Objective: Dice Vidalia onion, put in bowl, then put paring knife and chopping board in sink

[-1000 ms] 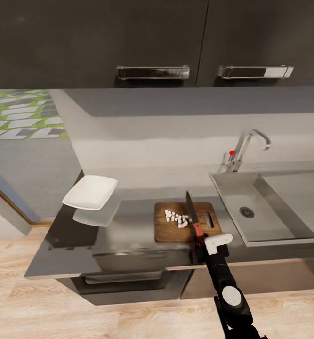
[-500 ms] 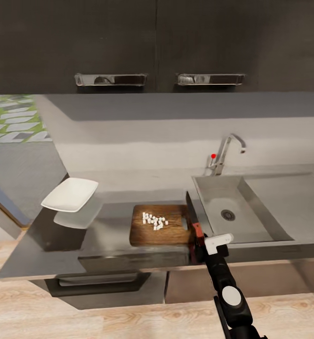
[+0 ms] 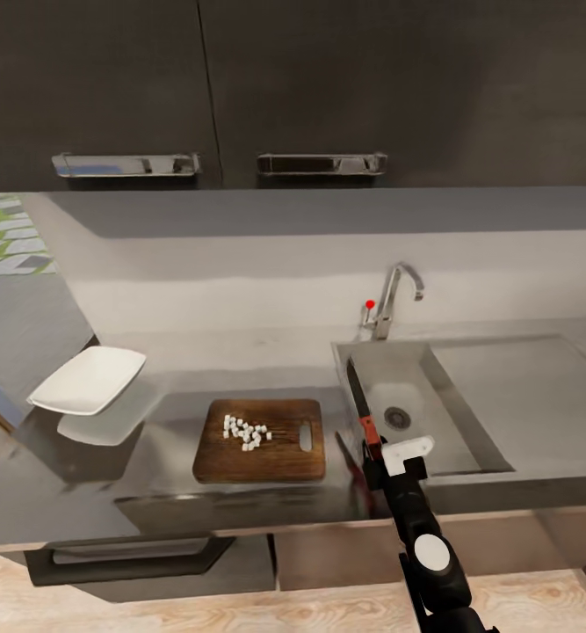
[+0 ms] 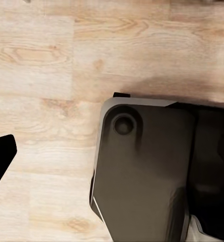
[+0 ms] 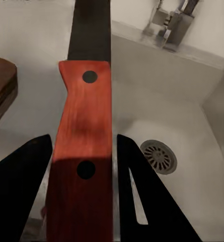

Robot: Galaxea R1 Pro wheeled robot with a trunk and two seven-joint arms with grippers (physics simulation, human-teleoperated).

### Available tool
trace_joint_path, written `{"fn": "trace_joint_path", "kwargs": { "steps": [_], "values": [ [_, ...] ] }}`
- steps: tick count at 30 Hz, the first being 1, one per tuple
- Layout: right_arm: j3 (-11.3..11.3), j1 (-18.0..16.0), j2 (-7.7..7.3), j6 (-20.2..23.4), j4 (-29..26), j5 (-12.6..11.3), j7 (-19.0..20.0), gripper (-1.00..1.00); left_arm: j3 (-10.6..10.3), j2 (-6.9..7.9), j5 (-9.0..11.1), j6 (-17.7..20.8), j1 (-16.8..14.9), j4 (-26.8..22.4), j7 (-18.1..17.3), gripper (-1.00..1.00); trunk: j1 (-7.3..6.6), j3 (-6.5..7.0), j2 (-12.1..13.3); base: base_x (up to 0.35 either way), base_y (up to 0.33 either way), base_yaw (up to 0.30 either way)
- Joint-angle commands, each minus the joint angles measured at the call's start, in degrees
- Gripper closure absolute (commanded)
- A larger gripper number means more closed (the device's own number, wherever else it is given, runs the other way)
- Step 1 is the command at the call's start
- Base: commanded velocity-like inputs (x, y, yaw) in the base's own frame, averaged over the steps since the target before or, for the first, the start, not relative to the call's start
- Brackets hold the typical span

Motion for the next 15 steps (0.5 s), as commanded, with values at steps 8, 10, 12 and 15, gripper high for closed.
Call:
{"fn": "trace_joint_path", "kwargs": {
  "steps": [8,10,12,15],
  "values": [
    [0.11,-0.03,0.01,0.38,-0.09,0.58,0.07,1.0,-0.32,0.11,0.6,-0.16,0.0,-0.17,0.46,-1.0,0.06,0.64,-0.1,0.253,-0.219,0.0],
    [0.09,-0.03,0.01,0.38,-0.04,0.56,0.07,1.0,-0.32,0.12,0.6,-0.17,0.0,-0.17,0.48,-1.0,0.06,0.82,-0.1,0.159,-0.121,0.0],
    [0.06,-0.03,0.01,0.43,0.3,0.54,-0.01,1.0,-0.32,0.14,0.6,-0.16,-0.01,-0.17,0.48,-1.0,0.06,0.97,-0.1,0.053,-0.04,0.0],
    [0.01,-0.03,0.01,0.63,1.19,0.42,-0.08,1.0,-0.32,0.14,0.6,-0.17,0.0,-0.27,0.5,-1.0,0.06,1.04,-0.1,0.012,-0.009,0.0]
  ]
}}
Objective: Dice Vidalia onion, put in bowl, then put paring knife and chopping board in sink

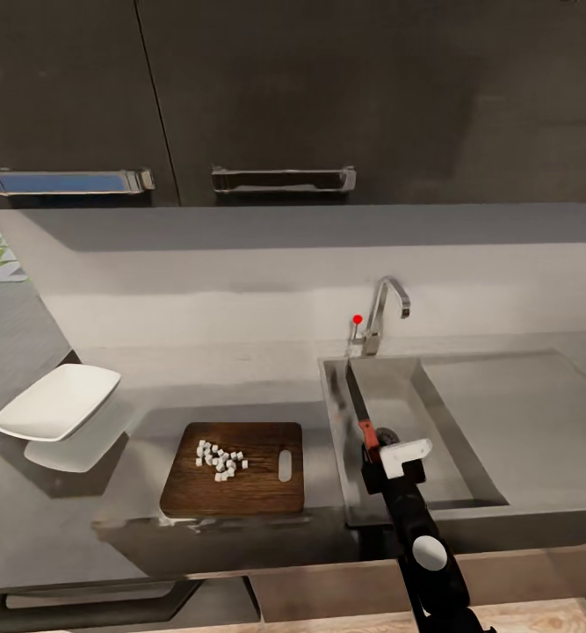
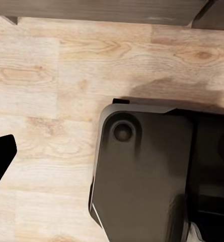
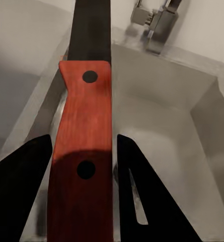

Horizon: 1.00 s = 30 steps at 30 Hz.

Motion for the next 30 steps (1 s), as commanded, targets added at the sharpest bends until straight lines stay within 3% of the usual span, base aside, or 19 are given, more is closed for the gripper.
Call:
{"fn": "trace_joint_path", "kwargs": {
  "steps": [1,6,9,13,15,19,21,25,30],
  "values": [
    [-0.04,-0.03,0.02,0.48,0.62,0.6,-0.03,1.0,-0.34,0.09,0.6,-0.19,-0.01,-0.14,0.46,-1.0,0.04,-0.09,-0.11,0.003,-0.002,0.0],
    [-1.86,-0.05,0.02,1.82,1.64,-0.7,-0.28,1.0,-0.34,0.1,0.6,-0.16,-0.01,-0.37,0.45,-1.0,0.04,-0.09,-0.11,0.001,0.0,0.0],
    [-2.54,-1.3,-0.16,8.46,3.35,-2.08,-0.27,1.0,-0.34,0.09,0.6,-0.17,-0.03,-0.41,0.44,-1.0,0.04,-0.09,-0.11,0.0,0.0,0.0],
    [-2.8,-9.4,-0.67,18.52,7.15,-3.5,-0.25,1.0,-0.34,0.1,0.6,-0.19,-0.03,-0.42,0.44,-1.0,0.04,-0.09,-0.11,0.0,0.0,0.0],
    [-3.46,-13.59,-0.83,20.51,11.66,-4.38,-0.25,1.0,-0.34,0.12,0.6,-0.17,-0.03,-0.43,0.44,-1.0,0.04,-0.09,-0.11,0.0,0.0,0.0],
    [-7.52,-22.15,-2.46,21.42,24.38,-5.3,-0.03,1.0,-0.34,0.11,0.6,-0.16,-0.03,-0.5,0.44,-1.0,0.04,-0.09,-0.11,0.0,0.0,0.0],
    [-8.92,-25.39,-3.75,21.05,31.73,-8.23,0.07,1.0,-0.34,0.09,0.6,-0.16,-0.01,-0.51,0.42,-1.0,0.04,-0.09,-0.11,0.0,0.0,0.0],
    [-9.45,-26.55,-7.11,20.67,35.34,-16.64,0.1,1.0,-0.34,0.1,0.6,-0.16,-0.01,-0.51,0.44,-1.0,0.04,-0.09,-0.11,0.0,0.0,0.0],
    [-9.45,-26.66,-7.51,18.14,35.65,-18.39,0.33,1.0,-0.34,0.08,0.6,-0.16,-0.01,-0.51,0.44,-1.0,0.04,-0.09,-0.11,0.0,0.0,0.0]
  ]
}}
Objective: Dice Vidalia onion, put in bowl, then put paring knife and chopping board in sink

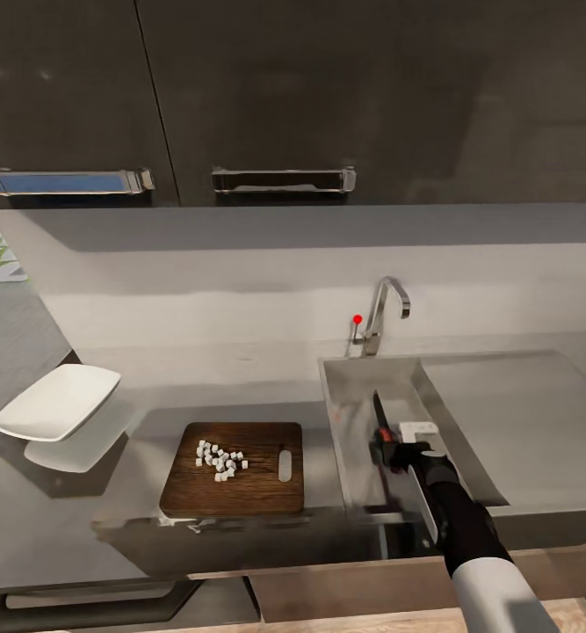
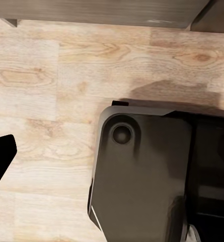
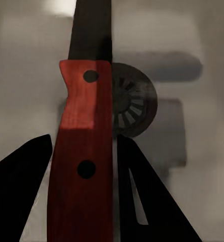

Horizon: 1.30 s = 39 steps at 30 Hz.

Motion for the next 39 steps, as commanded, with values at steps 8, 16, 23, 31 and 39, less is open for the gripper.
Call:
{"fn": "trace_joint_path", "kwargs": {
  "steps": [8,16,23,31,39],
  "values": [
    [0.27,-0.04,0.13,-1.57,0.0,0.34,0.05,1.0,-0.33,0.1,0.6,-0.21,-0.02,-0.08,0.44,-1.0,0.04,-0.1,-0.11,0.0,0.0,0.0],
    [0.43,-0.04,0.14,-1.83,0.71,0.45,0.03,1.0,-0.33,0.13,0.6,-0.18,-0.02,-0.08,0.44,-1.0,0.04,-0.1,-0.11,0.0,0.0,0.0],
    [0.57,-0.04,0.18,-3.25,4.16,0.52,0.03,1.0,-0.33,0.22,0.6,-0.18,-0.04,-0.58,0.44,-1.0,0.04,-0.1,-0.11,0.0,0.0,0.0],
    [0.6,-0.04,0.23,-8.21,9.35,0.52,0.03,1.0,-0.33,0.23,0.6,-0.18,-0.02,-0.61,0.45,-1.0,0.04,-0.1,-0.11,0.0,0.0,0.0],
    [0.61,-0.04,0.23,-8.43,9.43,0.51,0.11,-1.0,-0.33,0.23,0.6,-0.18,-0.02,-0.61,0.45,-1.0,0.04,-0.1,-0.11,0.0,0.0,0.0]
  ]
}}
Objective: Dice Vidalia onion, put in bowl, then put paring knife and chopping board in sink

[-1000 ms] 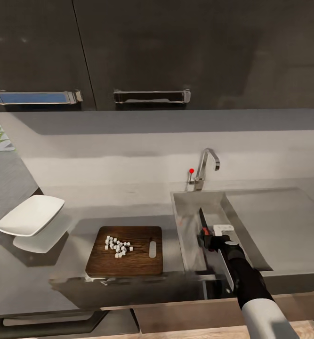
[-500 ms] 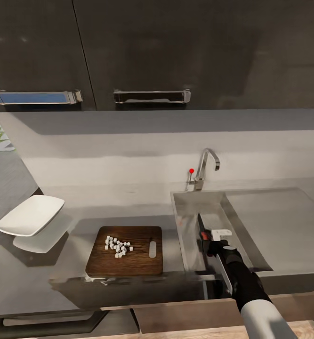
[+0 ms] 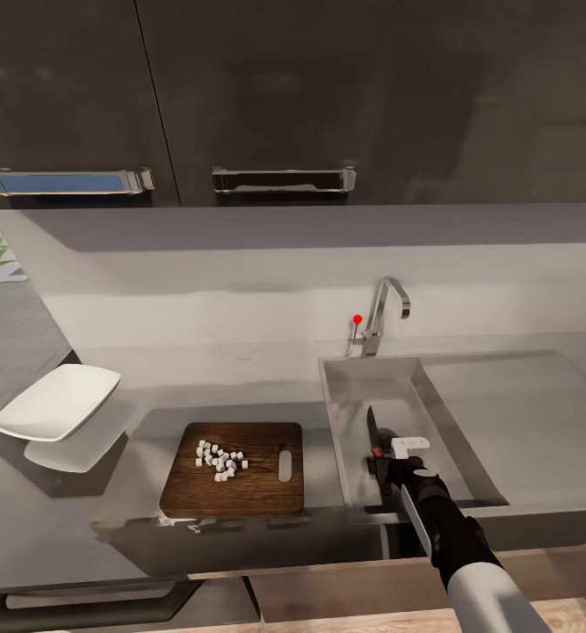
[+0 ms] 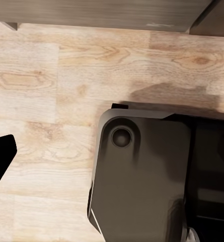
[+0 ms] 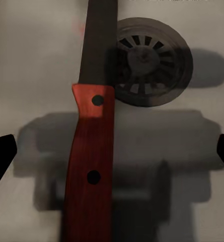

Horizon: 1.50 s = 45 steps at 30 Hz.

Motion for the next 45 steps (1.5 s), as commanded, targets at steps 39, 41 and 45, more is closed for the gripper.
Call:
{"fn": "trace_joint_path", "kwargs": {
  "steps": [39,41,45],
  "values": [
    [3.34,13.15,2.0,0.71,-46.02,0.46,10.05,-1.0,-0.33,0.09,0.6,-0.18,-0.05,0.16,0.47,-1.0,0.04,-0.1,-0.11,-0.084,0.042,0.0],
    [3.4,13.15,2.0,0.84,-45.89,0.43,10.07,-1.0,-0.33,0.09,0.6,-0.18,-0.04,0.17,0.46,-1.0,0.04,-0.1,-0.11,-0.21,0.182,0.0],
    [3.43,13.15,2.02,1.02,-45.68,0.37,10.05,-1.0,-0.33,0.09,0.6,-0.18,-0.03,0.18,0.46,-1.0,0.04,-0.1,-0.11,-0.107,0.24,0.0]
  ]
}}
